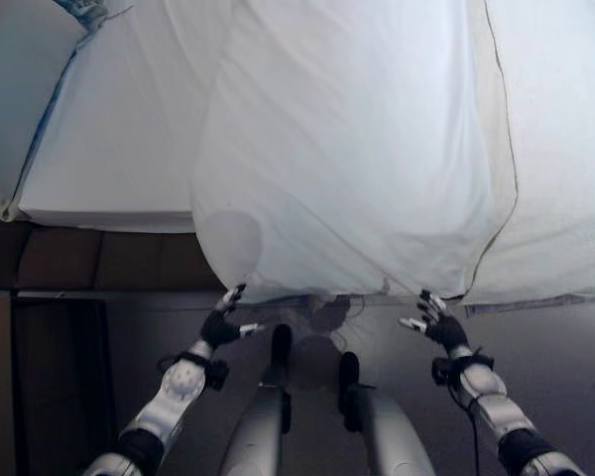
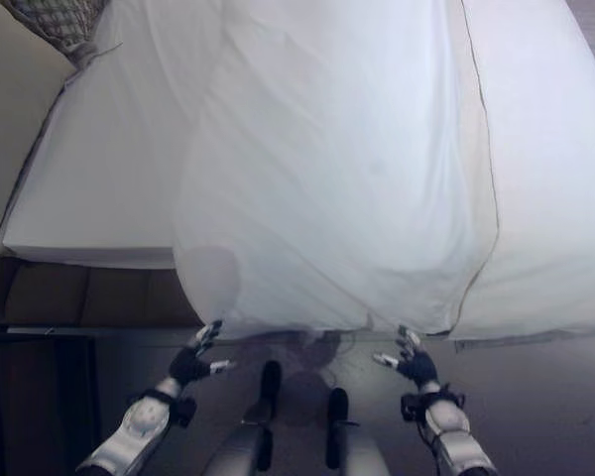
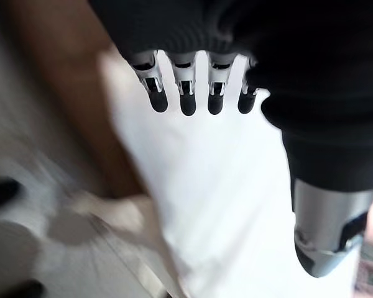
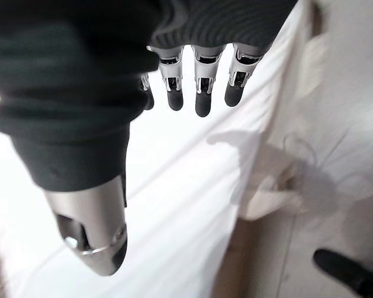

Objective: Make the bed

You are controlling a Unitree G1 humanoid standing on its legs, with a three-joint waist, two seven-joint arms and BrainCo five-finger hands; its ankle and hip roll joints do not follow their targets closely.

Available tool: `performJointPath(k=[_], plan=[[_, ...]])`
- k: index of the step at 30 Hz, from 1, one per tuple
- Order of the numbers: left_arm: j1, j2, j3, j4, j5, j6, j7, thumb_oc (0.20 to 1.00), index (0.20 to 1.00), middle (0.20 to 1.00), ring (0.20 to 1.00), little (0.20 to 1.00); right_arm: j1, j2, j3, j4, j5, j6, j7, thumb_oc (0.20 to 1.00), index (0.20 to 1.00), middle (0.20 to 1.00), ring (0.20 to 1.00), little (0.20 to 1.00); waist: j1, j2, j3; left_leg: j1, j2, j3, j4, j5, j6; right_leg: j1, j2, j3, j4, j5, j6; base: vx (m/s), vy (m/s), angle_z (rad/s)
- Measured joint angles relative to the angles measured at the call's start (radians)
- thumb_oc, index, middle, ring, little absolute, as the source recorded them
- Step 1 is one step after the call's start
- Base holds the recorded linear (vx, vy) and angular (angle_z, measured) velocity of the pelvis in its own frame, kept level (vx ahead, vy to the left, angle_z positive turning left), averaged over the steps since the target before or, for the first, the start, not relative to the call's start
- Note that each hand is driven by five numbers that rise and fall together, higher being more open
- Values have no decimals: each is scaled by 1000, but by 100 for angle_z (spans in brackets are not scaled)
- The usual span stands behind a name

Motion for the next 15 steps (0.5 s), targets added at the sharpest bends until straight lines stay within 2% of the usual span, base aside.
performJointPath(k=[2,3,5,8,11,15], plan=[[-43,-17,-42,3,-48,9,-31,1000,1000,1000,1000,1000,-32,20,23,13,68,7,30,1000,1000,1000,1000,1000,-16,1,2,-8,-5,2,8,0,1,-6,0,0,5,0,1,-105,17,2],[-128,1,-125,30,-90,22,-70,1000,1000,1000,1000,1000,-99,21,57,78,151,21,61,1000,1000,1000,1000,1000,-17,6,23,-28,-6,1,20,0,1,-22,1,-1,15,0,1,-48,15,3],[-239,-20,-164,64,-136,31,-113,1000,1000,1000,1000,1000,-202,48,84,103,227,43,87,1000,1000,1000,1000,1000,-20,7,63,-62,-6,2,42,2,2,-60,-4,0,43,1,1,-61,22,1],[-362,-68,-171,125,-181,51,-137,1000,1000,1000,1000,1000,-302,90,93,122,295,58,106,1000,1000,1000,1000,1000,-21,7,108,-89,-11,3,59,2,3,-90,-6,4,68,0,1,-61,21,-2],[-464,-111,-175,203,-211,68,-151,1000,1000,1000,1000,1000,-394,113,130,171,344,68,108,1000,1000,1000,1000,1000,-20,5,117,-149,-15,2,101,2,3,-146,-12,6,106,-2,1,-24,15,3],[-533,-122,-168,273,-213,75,-141,1000,1000,1000,1000,1000,-473,112,149,197,371,84,107,1000,1000,1000,1000,1000,-21,4,118,-194,-22,1,140,1,3,-194,-21,11,153,-6,0,-28,25,4]])
